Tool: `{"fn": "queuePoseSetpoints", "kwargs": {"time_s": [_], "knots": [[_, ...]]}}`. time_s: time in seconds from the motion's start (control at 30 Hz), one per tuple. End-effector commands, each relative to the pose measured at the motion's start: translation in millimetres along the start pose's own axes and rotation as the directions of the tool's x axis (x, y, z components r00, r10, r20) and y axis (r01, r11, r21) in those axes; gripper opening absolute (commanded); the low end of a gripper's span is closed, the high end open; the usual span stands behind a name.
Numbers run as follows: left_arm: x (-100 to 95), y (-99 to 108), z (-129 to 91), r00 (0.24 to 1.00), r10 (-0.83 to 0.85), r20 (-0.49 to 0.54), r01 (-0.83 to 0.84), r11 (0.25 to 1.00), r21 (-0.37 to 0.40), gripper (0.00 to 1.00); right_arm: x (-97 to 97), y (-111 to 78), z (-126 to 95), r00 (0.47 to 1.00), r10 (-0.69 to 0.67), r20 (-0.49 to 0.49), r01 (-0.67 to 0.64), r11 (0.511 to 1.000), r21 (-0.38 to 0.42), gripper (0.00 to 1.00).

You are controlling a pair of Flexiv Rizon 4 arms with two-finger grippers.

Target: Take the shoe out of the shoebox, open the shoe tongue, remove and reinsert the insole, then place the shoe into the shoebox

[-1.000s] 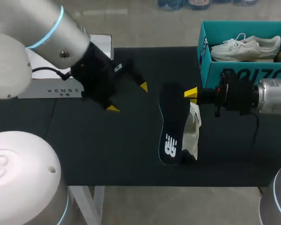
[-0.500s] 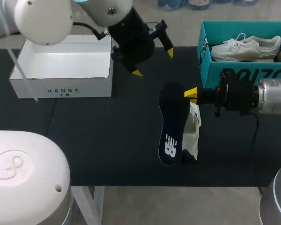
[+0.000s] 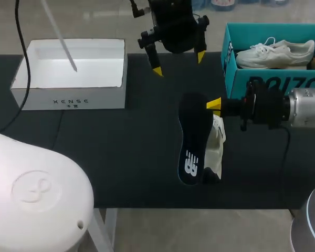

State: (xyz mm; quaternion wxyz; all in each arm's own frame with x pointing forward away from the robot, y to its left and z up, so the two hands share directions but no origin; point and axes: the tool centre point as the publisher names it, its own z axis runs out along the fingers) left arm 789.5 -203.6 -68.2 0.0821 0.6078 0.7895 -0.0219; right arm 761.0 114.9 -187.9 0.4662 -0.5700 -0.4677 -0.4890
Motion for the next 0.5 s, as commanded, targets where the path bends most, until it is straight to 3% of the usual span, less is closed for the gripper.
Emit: {"fn": "queuePoseSetpoints", "kwargs": {"time_s": [0.03, 0.27, 0.5], "knots": [[9.8, -5, -8, 0.992, 0.120, -0.043, -0.121, 0.992, -0.039, 1.00, -0.6, -0.7, 1, 1.000, 0.000, 0.000, 0.000, 1.000, -0.003, 0.00], [19.8, -4, -6, 0.980, 0.180, 0.082, -0.175, 0.982, -0.065, 1.00, -0.6, -0.7, 1, 1.000, 0.000, 0.000, 0.000, 1.000, -0.003, 0.00], [19.8, -4, -6, 0.980, 0.180, 0.082, -0.175, 0.982, -0.065, 1.00, -0.6, -0.7, 1, 1.000, 0.000, 0.000, 0.000, 1.000, -0.003, 0.00]]}}
